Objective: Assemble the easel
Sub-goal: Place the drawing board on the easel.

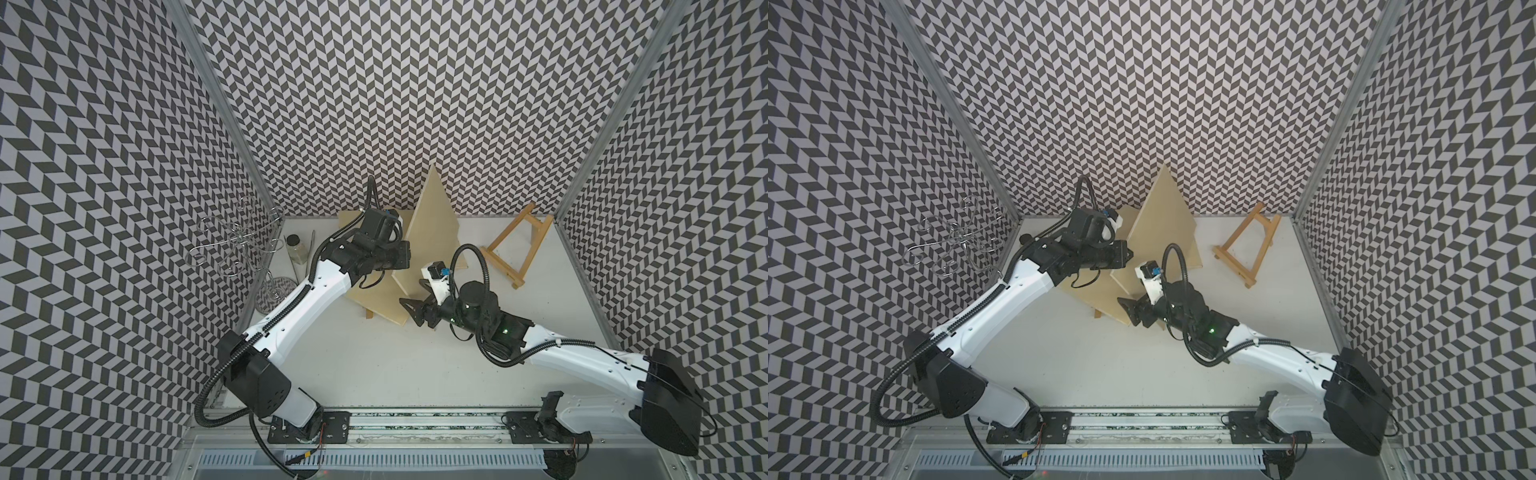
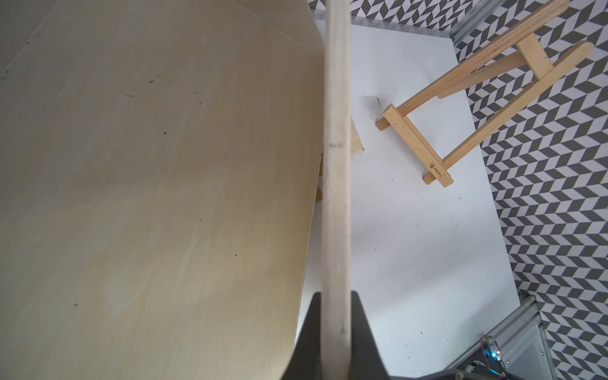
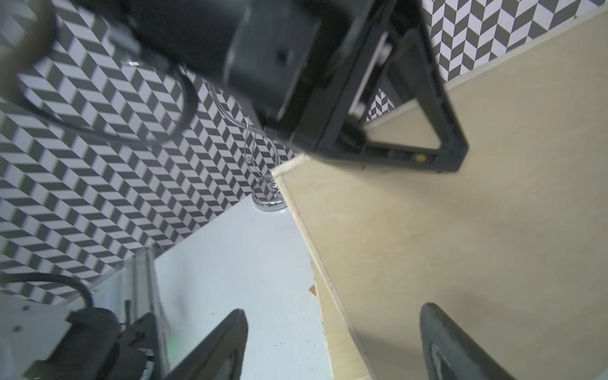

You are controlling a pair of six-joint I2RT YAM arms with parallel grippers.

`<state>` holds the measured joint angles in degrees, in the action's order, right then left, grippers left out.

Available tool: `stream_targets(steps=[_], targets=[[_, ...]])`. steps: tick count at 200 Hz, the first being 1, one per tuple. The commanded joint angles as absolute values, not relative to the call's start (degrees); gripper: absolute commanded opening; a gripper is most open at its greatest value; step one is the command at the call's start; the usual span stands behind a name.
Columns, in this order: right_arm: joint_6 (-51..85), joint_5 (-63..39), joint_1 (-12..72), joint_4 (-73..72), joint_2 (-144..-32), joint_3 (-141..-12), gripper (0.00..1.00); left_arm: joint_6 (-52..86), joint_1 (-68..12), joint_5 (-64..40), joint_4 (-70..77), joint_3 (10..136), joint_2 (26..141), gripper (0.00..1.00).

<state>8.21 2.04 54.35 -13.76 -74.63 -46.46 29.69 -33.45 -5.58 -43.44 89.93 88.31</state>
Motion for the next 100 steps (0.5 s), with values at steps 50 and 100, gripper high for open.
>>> stream_targets(steps=[50,100], targets=[[0.2,41.2,62.3,-11.4,-81.4,-53.9,0.81,41.3,-33.4,0.2,-42.7,98.7,88.5,0.0],[-3.5,54.0,63.0,-11.7,-84.5,-54.3,0.74,43.7,-33.4,-0.6,-42.3,98.9,88.6,0.0]])
